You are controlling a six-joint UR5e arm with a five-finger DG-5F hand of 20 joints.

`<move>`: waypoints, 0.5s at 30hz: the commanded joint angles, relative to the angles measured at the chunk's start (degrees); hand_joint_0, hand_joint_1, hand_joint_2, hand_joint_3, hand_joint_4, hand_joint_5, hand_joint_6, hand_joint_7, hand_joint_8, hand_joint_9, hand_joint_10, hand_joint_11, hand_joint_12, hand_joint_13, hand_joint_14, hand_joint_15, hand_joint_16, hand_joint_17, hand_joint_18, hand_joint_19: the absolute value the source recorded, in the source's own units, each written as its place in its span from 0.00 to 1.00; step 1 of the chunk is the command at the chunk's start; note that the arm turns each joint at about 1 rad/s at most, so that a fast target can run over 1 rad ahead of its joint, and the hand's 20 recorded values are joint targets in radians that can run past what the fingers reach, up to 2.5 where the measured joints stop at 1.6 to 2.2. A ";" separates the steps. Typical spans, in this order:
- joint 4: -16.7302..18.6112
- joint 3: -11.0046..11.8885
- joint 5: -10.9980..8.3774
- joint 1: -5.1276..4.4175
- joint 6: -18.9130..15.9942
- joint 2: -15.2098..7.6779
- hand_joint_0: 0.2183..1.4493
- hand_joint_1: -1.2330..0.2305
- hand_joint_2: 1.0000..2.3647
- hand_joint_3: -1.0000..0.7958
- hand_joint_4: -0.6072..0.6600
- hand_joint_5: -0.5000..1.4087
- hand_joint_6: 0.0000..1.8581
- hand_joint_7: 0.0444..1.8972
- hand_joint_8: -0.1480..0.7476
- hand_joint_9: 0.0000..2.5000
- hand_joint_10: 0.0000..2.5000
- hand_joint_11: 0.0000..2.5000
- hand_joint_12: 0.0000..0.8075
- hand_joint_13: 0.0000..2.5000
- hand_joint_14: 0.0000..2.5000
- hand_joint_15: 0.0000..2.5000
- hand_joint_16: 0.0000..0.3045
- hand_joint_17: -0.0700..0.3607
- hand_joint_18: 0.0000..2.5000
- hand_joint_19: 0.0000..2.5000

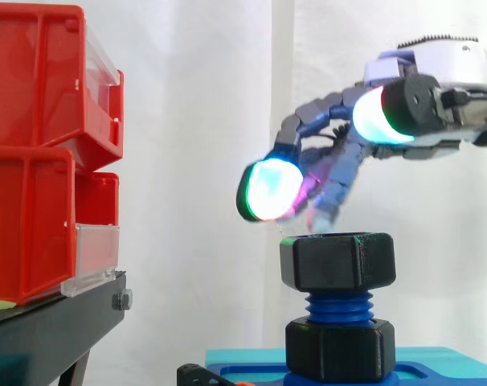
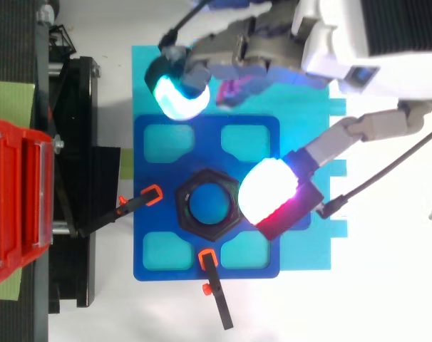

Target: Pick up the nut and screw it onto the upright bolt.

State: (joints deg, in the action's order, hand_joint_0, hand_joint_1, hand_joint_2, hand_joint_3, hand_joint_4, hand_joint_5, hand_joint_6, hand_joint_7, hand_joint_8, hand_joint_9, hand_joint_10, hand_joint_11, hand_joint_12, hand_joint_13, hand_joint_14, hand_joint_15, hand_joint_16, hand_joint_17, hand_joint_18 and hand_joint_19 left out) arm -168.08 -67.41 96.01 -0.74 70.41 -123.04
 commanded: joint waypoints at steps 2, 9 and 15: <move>-5.94 4.48 2.42 1.62 2.54 -0.01 0.21 0.59 0.00 0.28 0.62 0.18 0.27 0.33 0.43 0.32 0.00 0.00 0.36 0.17 0.00 0.00 0.10 0.32 0.00 0.00; -6.91 4.12 2.77 1.62 5.88 -0.10 0.20 0.59 0.00 0.28 0.60 0.17 0.27 0.30 0.41 0.25 0.00 0.00 0.37 0.11 0.00 0.00 0.11 0.33 0.00 0.00; -2.43 -0.18 -0.39 0.04 2.89 -0.10 0.20 0.59 0.00 0.28 0.60 0.17 0.27 0.30 0.41 0.24 0.00 0.00 0.37 0.10 0.00 0.00 0.11 0.34 0.00 0.00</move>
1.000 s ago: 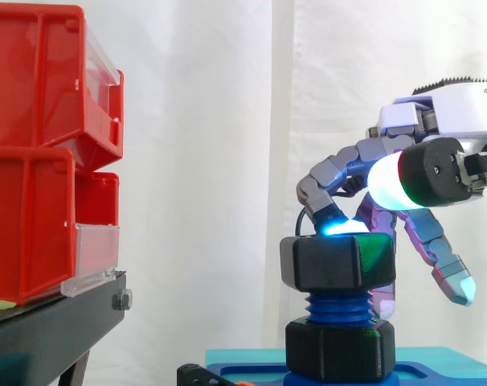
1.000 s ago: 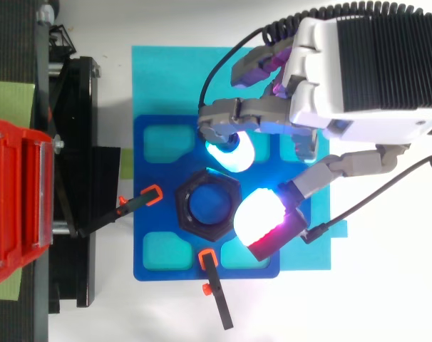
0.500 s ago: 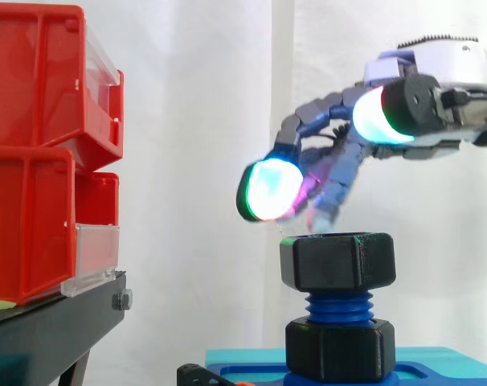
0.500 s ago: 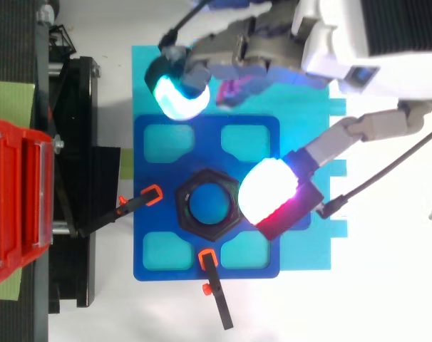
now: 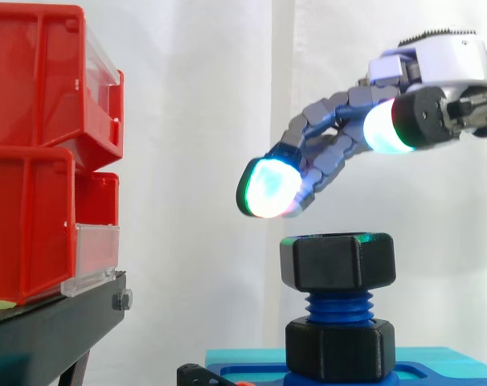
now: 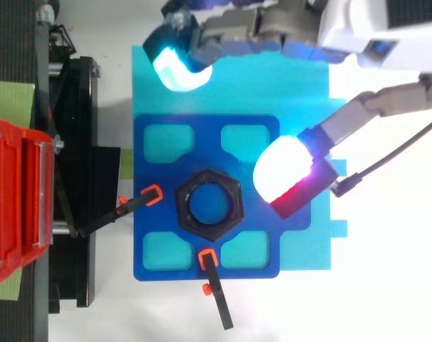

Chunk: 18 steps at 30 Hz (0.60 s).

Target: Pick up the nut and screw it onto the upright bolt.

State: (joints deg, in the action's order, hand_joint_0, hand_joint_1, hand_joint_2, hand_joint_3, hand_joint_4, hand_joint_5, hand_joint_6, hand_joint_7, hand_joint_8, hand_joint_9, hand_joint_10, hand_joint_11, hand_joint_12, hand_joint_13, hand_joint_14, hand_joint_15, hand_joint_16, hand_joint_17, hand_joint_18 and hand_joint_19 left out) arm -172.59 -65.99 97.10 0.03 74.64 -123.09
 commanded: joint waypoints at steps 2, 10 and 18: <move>3.14 -1.59 -1.56 -1.18 -1.43 0.04 0.20 0.59 0.00 0.28 0.60 0.17 0.27 0.30 0.41 0.24 0.00 0.00 0.37 0.10 0.00 0.00 0.11 0.34 0.00 0.00; 4.46 -1.68 -1.92 -3.02 -1.26 -0.04 0.19 0.62 0.00 0.28 0.61 0.17 0.27 0.30 0.42 0.23 0.00 0.00 0.39 0.08 0.00 0.00 0.12 0.35 0.00 0.00; 5.16 -1.68 -3.41 -4.52 -1.43 -0.04 0.19 0.63 0.00 0.28 0.61 0.18 0.27 0.31 0.42 0.22 0.00 0.00 0.39 0.07 0.00 0.00 0.12 0.35 0.00 0.00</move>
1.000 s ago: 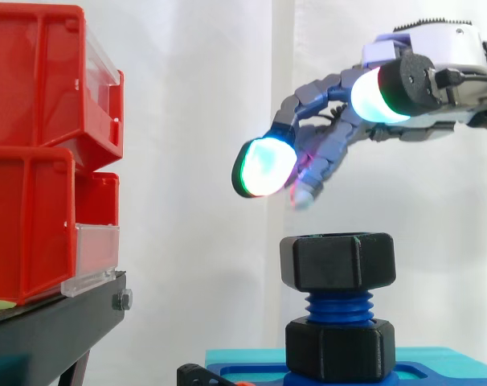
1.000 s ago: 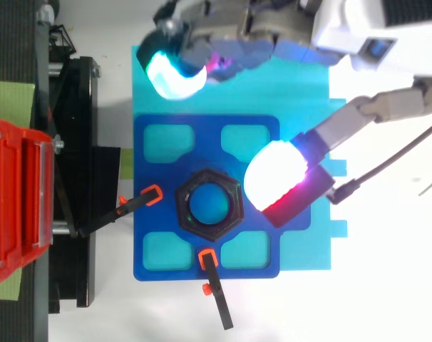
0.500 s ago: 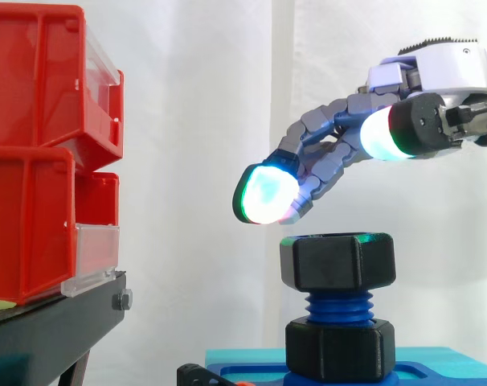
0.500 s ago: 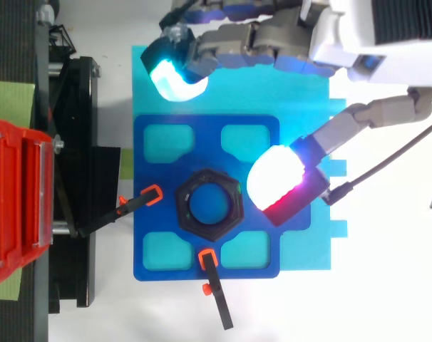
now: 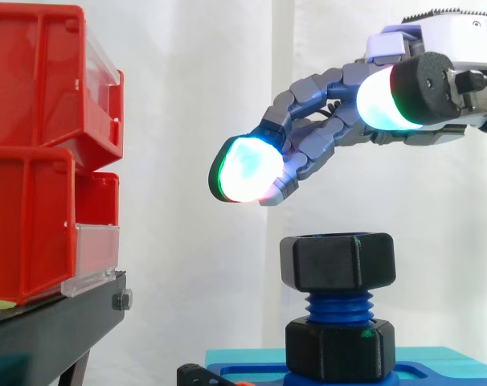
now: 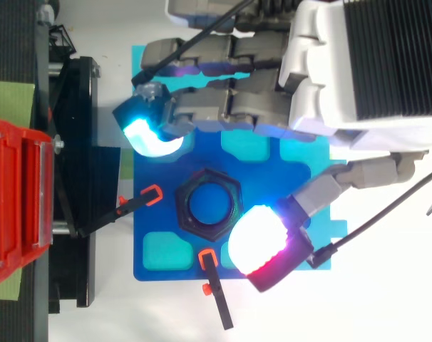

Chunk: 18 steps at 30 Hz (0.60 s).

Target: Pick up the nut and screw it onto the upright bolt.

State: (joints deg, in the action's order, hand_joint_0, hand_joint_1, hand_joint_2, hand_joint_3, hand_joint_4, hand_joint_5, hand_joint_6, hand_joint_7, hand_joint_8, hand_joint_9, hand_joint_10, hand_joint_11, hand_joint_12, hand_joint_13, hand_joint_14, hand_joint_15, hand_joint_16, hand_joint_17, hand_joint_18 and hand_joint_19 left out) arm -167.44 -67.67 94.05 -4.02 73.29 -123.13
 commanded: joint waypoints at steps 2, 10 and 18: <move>0.01 0.00 -0.54 -0.81 -0.08 0.00 0.19 0.63 0.00 0.28 0.62 0.18 0.27 0.31 0.42 0.22 0.00 0.00 0.39 0.07 0.00 0.00 0.12 0.35 0.00 0.00; 1.24 -1.76 -0.54 -1.52 -0.69 0.00 0.19 0.63 0.00 0.28 0.62 0.17 0.27 0.32 0.43 0.23 0.00 0.00 0.39 0.08 0.00 0.00 0.12 0.35 0.00 0.00; 1.86 -1.76 -0.98 -1.78 -1.48 0.00 0.19 0.62 0.00 0.28 0.63 0.17 0.27 0.32 0.44 0.24 0.00 0.00 0.39 0.09 0.00 0.00 0.12 0.35 0.00 0.00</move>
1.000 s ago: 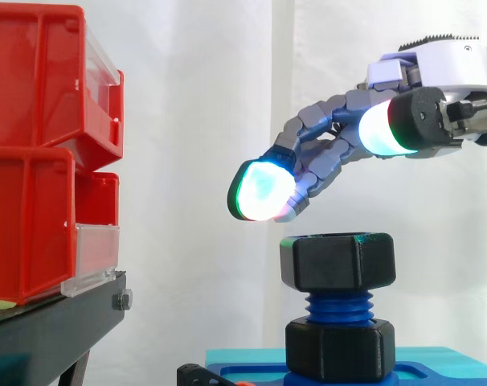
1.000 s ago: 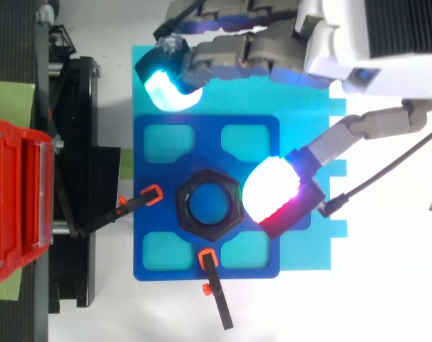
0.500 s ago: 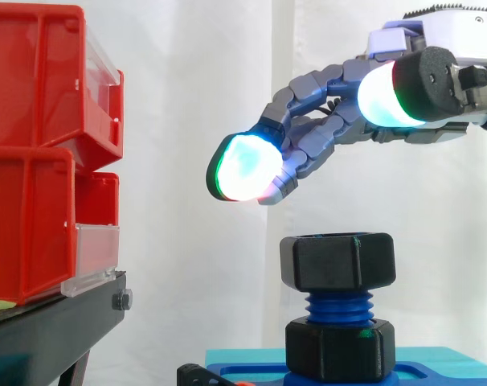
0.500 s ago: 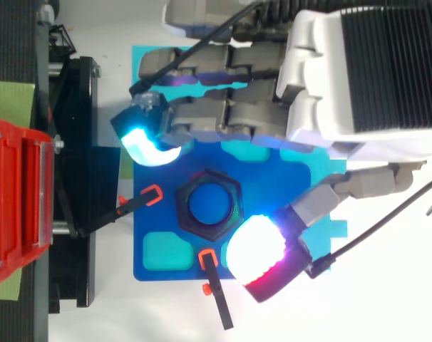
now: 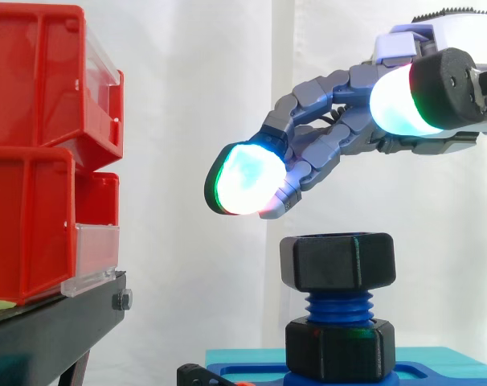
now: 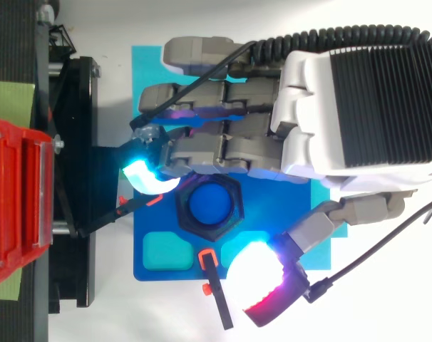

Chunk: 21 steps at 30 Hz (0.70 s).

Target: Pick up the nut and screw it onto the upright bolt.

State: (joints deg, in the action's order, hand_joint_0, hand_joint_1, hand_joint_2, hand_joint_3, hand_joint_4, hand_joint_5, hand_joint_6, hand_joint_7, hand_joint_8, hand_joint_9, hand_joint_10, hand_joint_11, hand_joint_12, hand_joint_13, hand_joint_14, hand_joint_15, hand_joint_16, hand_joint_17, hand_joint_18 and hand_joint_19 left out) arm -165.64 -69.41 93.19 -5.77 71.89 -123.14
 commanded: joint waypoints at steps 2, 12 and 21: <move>0.14 -0.03 -0.11 -0.03 -0.26 0.00 0.20 0.62 0.00 0.28 0.63 0.18 0.27 0.33 0.44 0.25 0.00 0.00 0.38 0.10 0.00 0.00 0.11 0.34 0.00 0.00; 0.05 -0.03 -0.03 -0.12 -0.09 0.00 0.20 0.60 0.00 0.28 0.64 0.18 0.27 0.33 0.44 0.27 0.00 0.00 0.37 0.12 0.00 0.00 0.11 0.34 0.00 0.00; 0.23 -0.47 -0.03 -0.21 -0.09 -0.26 0.20 0.59 0.00 0.28 0.65 0.19 0.27 0.34 0.45 0.28 0.00 0.00 0.36 0.14 0.00 0.00 0.11 0.33 0.00 0.00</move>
State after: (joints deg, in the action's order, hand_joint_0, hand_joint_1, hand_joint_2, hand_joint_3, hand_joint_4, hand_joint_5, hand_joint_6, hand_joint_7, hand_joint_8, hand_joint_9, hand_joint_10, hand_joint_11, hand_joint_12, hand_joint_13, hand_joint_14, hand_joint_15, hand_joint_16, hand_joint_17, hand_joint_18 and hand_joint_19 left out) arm -165.50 -69.56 93.16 -5.95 71.84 -123.22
